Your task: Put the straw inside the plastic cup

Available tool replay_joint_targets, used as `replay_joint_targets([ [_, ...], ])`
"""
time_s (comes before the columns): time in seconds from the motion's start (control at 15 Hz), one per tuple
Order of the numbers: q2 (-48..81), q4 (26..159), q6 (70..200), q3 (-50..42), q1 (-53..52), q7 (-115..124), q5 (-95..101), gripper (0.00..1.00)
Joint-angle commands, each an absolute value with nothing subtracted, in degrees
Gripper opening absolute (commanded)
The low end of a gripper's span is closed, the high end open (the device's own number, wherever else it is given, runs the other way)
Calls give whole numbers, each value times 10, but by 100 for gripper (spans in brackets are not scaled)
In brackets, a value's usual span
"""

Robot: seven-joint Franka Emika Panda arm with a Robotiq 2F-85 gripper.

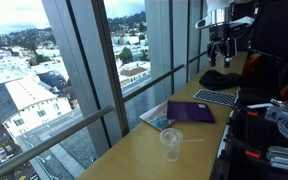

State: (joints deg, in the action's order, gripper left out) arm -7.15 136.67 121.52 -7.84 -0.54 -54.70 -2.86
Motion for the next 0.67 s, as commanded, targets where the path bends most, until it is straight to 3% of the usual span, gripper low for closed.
replay_joint_targets([
  [0.0, -19, 1371, 1304, -70, -2, -579, -67, 100],
  [0.6, 168, 1353, 1545, 31, 10, -620, -172, 100],
])
